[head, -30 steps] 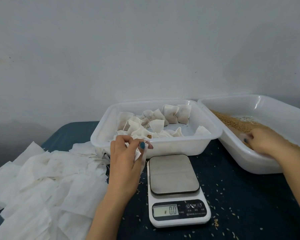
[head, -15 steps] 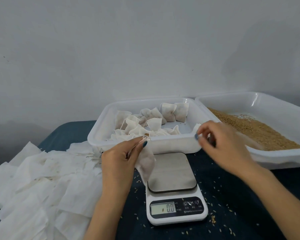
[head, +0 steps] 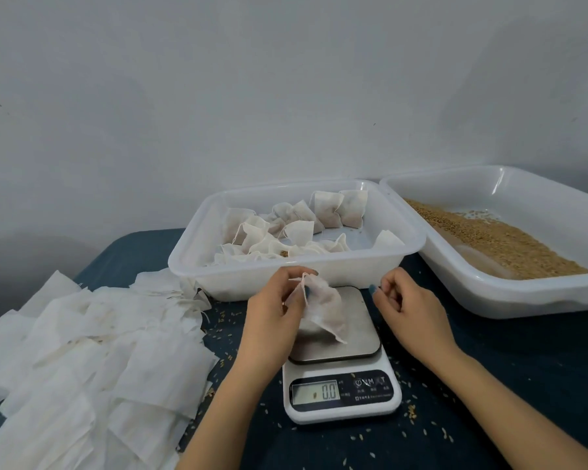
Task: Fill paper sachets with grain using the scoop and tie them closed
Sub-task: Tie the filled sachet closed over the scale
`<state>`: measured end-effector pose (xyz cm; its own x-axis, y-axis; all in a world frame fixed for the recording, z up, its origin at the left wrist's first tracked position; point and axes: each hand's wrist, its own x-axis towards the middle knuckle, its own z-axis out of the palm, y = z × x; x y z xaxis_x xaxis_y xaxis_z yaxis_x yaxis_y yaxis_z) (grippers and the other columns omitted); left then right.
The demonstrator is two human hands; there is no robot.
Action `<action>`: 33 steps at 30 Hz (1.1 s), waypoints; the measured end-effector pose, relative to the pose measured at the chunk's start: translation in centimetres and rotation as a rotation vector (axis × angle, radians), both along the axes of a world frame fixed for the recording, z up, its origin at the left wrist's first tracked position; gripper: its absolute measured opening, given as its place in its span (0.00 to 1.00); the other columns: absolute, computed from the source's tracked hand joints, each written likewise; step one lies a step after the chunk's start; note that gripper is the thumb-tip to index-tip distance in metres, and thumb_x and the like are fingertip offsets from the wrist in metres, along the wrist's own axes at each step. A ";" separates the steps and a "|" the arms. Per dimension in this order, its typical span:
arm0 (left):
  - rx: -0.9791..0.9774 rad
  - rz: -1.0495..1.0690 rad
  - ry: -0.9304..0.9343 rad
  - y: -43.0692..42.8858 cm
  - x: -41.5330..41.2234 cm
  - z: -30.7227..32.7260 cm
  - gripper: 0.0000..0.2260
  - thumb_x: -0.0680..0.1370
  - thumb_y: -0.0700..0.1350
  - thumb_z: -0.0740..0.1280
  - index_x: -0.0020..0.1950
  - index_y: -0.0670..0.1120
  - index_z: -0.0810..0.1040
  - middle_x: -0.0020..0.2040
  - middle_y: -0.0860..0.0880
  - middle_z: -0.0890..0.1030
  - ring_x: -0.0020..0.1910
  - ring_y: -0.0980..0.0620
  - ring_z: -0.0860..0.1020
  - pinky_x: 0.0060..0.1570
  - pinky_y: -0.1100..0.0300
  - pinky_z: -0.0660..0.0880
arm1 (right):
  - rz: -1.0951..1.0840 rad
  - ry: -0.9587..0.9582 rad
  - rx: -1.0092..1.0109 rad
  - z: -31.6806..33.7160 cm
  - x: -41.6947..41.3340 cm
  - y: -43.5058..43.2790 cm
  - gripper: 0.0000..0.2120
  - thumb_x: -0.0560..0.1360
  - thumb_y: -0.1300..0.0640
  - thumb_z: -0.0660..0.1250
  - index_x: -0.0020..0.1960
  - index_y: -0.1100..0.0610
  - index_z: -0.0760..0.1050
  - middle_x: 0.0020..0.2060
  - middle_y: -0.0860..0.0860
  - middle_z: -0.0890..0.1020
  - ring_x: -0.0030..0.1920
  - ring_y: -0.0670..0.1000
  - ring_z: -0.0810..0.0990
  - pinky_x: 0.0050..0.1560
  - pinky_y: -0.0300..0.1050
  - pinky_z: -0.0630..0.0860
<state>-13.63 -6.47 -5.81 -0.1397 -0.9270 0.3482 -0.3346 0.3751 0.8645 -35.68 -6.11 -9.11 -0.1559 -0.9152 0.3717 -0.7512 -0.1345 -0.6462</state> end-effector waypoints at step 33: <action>-0.113 0.425 -0.474 -0.3 2.7 -0.5 0.07 0.78 0.56 0.63 0.52 0.58 0.77 0.47 0.64 0.78 0.51 0.60 0.74 0.38 0.64 0.67 | -0.096 0.192 0.002 -0.1 0.3 0.5 0.11 0.78 0.48 0.64 0.41 0.45 0.64 0.26 0.45 0.72 0.30 0.44 0.72 0.28 0.43 0.63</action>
